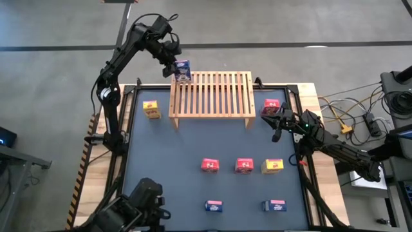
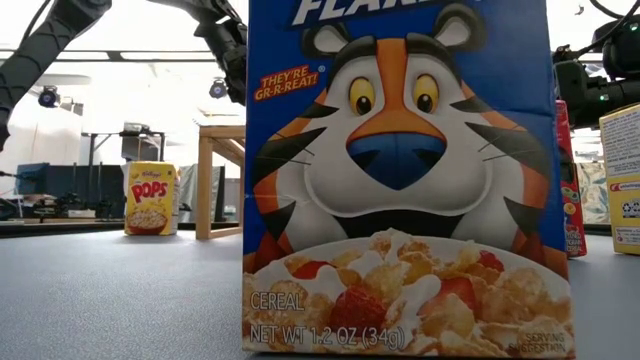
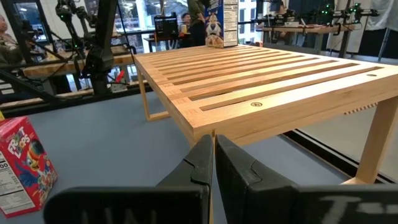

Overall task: Stack cereal on shelf
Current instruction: Put the top blue cereal box on the shelf

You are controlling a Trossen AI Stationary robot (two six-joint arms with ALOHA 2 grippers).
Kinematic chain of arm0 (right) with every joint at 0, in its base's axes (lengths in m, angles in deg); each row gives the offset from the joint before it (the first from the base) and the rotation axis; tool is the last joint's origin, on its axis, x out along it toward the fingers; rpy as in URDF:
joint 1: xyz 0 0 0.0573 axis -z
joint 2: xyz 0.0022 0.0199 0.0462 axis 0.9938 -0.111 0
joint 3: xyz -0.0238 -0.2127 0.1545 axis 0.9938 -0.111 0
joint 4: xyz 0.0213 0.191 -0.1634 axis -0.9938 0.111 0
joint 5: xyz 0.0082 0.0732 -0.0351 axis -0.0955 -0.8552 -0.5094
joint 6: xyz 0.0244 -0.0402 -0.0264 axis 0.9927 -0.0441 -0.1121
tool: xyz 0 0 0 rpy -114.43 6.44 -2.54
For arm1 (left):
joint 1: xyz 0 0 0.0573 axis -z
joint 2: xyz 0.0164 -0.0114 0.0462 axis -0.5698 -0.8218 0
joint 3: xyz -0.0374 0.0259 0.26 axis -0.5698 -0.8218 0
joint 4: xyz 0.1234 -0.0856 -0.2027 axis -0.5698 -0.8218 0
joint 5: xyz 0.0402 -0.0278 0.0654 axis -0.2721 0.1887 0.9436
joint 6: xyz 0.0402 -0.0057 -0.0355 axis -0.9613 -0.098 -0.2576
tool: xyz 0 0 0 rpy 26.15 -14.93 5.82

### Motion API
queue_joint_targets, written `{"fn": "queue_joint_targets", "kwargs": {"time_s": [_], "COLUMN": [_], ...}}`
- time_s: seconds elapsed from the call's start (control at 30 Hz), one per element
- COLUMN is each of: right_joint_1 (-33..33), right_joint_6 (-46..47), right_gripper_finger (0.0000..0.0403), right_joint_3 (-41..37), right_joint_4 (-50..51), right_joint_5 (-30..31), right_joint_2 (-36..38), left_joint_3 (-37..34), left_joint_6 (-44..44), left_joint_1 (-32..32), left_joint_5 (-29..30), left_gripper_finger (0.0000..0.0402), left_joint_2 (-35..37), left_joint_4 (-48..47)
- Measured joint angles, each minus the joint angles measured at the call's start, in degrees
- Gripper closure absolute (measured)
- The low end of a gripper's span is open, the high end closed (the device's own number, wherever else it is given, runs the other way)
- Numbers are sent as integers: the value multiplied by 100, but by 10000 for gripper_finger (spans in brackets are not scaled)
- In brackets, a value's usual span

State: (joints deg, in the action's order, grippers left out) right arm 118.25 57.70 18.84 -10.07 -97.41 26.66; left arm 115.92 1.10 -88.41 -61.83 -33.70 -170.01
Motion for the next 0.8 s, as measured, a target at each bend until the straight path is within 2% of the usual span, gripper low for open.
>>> {"fn": "queue_joint_targets", "kwargs": {"time_s": [0.5, 0.8], "right_joint_1": [1, 1], "right_joint_6": [1, 7], "right_gripper_finger": [394, 394], "right_joint_3": [0, 1], "right_joint_4": [0, 0], "right_joint_5": [0, 0], "right_joint_2": [0, 0], "left_joint_3": [48, 52], "left_joint_6": [-291, -47], "left_joint_1": [-49, -151], "left_joint_5": [263, 289], "left_gripper_finger": [170, 170], "left_joint_2": [296, 974], "left_joint_4": [-328, -562]}}
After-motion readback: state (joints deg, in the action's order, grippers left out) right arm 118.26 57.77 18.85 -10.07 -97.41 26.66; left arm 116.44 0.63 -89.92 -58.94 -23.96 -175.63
